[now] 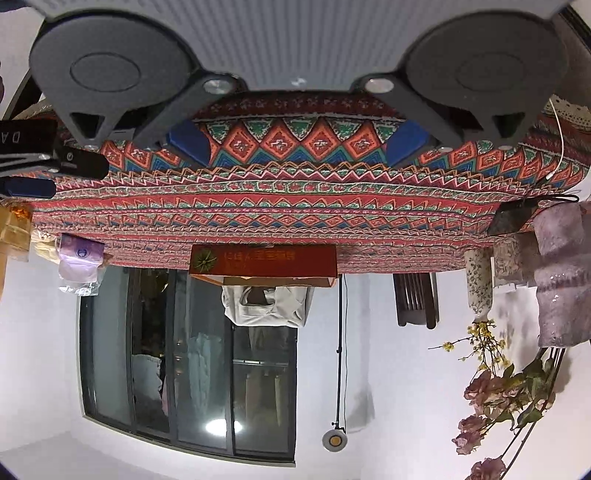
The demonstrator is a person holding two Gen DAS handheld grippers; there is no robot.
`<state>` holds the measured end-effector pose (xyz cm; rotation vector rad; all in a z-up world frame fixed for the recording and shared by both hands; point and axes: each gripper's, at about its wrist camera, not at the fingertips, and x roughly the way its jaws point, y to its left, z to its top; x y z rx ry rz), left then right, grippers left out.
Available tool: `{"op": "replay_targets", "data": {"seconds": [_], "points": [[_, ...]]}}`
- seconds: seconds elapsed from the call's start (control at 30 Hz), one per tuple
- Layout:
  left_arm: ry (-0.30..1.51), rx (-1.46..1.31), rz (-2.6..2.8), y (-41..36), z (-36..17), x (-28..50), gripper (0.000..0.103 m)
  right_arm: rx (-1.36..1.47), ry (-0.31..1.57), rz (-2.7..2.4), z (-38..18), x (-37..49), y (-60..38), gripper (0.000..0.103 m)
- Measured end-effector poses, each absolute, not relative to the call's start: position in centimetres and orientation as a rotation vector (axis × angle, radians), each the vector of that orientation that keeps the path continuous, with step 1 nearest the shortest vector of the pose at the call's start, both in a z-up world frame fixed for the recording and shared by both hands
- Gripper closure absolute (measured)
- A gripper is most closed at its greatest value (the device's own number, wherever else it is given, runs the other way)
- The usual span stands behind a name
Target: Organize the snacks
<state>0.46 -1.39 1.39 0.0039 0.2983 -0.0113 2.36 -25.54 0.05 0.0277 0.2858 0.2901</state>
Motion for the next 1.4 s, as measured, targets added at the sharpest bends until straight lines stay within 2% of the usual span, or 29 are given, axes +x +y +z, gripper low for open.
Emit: {"op": "replay_targets", "data": {"seconds": [1.4], "points": [[0.293, -0.004, -0.01, -1.21, 1.88, 0.4, 0.0, 0.021, 0.305, 0.287, -0.16, 2.93, -25.83, 0.0]]}}
